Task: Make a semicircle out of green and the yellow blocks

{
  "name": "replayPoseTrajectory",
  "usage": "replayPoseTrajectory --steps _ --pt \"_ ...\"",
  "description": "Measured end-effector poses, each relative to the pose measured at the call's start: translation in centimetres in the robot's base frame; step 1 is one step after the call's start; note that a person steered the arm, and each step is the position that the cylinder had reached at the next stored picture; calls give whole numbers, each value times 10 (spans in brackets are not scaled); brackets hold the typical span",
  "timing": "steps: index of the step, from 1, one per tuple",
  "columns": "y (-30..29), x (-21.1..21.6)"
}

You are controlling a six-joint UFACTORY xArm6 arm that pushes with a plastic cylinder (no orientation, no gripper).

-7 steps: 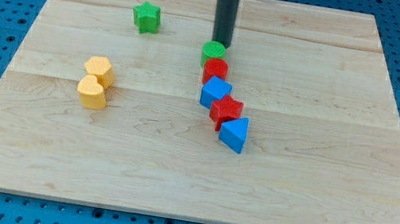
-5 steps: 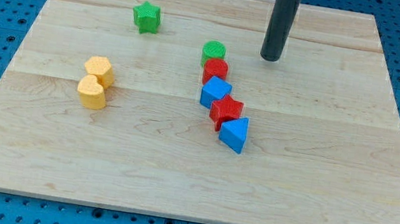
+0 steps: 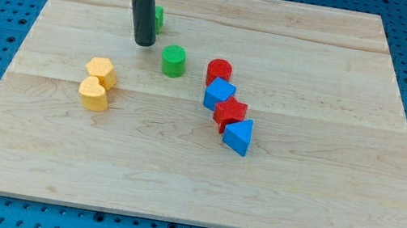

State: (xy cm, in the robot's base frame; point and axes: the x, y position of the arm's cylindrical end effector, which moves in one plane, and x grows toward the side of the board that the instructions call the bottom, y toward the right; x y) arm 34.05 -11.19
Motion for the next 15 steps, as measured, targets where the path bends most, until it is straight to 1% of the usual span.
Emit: replayPoseTrajectory --steps 1,2,3,4,5,6,7,8,9,10,11,12,13,14,15 --pt "35 -19" --pt "83 -15" --pt "90 12" --pt "72 38" --pt "7 45" --pt "-41 46" --pt "-31 46" --pt "-13 27" --pt "-10 -12" --pt "8 -33" --pt "45 -38" --pt "54 -79" --pt "13 -105" --pt "-27 -79" --pt "-34 -42"
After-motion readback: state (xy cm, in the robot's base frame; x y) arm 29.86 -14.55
